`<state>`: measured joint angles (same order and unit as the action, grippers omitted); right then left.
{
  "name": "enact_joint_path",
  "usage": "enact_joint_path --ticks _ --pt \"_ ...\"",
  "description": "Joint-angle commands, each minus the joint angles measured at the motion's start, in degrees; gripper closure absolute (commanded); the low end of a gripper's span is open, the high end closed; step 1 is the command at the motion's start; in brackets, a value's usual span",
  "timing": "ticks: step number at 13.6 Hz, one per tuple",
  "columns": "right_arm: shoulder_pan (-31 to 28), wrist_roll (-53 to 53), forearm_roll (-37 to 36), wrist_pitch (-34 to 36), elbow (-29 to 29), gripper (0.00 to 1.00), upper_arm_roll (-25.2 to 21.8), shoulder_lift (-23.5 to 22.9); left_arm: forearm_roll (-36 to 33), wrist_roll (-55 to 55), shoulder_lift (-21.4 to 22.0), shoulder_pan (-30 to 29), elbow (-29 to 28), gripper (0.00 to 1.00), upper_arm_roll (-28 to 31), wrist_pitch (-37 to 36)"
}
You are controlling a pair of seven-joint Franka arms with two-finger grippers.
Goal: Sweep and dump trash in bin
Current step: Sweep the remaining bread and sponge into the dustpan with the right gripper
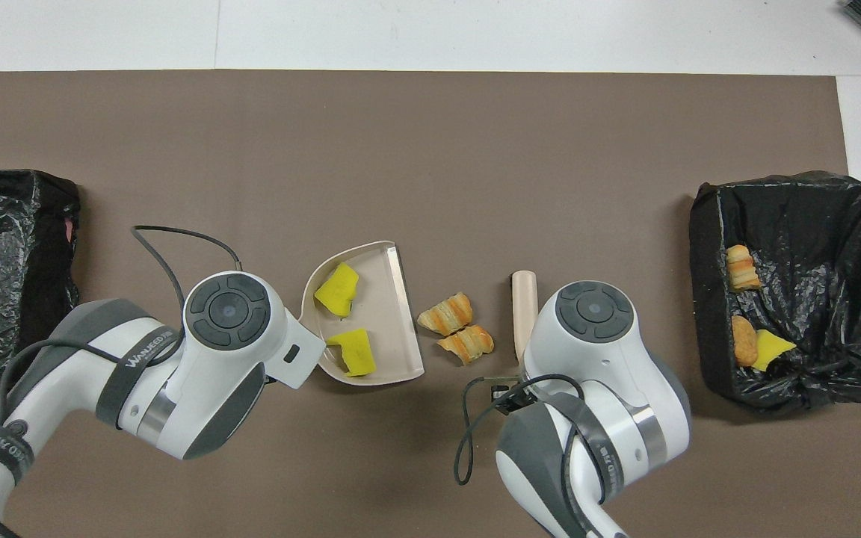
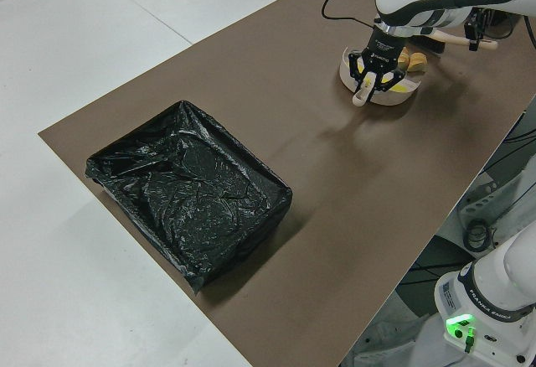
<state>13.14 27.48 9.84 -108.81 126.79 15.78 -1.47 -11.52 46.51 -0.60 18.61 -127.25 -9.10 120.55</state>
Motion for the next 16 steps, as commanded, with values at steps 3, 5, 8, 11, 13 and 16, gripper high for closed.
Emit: enact_joint_path --ticks 3,5,8,11,13,16 --pt "6.0 2.6 5.2 -5.2 -4.3 1.00 0.5 -6.4 -1.0 0.3 1.4 0.3 -1.8 1.00 0.5 1.4" --pt "7.6 2.6 7.2 -4.4 -9.3 1.00 0.6 -8.8 -0.9 0.3 1.4 0.3 -1.8 1.00 0.5 1.4" --pt "10.1 2.7 8.4 -2.4 -14.1 1.00 0.5 -9.3 -0.9 0.2 1.4 0.2 -1.8 1.00 0.5 1.3" --pt "9.6 2.1 8.4 -0.7 -15.6 1.00 0.5 -9.3 -0.4 -0.3 1.4 0.0 -1.8 1.00 0.5 1.2" --pt "11.0 2.1 8.4 -1.5 -16.1 1.00 0.6 -9.2 -0.1 -3.5 1.3 -0.3 -1.6 1.00 0.5 1.0" --pt "10.6 1.9 7.7 -0.9 -17.3 1.00 0.5 -8.0 0.1 -6.3 1.2 -0.7 -1.3 1.00 0.6 0.7"
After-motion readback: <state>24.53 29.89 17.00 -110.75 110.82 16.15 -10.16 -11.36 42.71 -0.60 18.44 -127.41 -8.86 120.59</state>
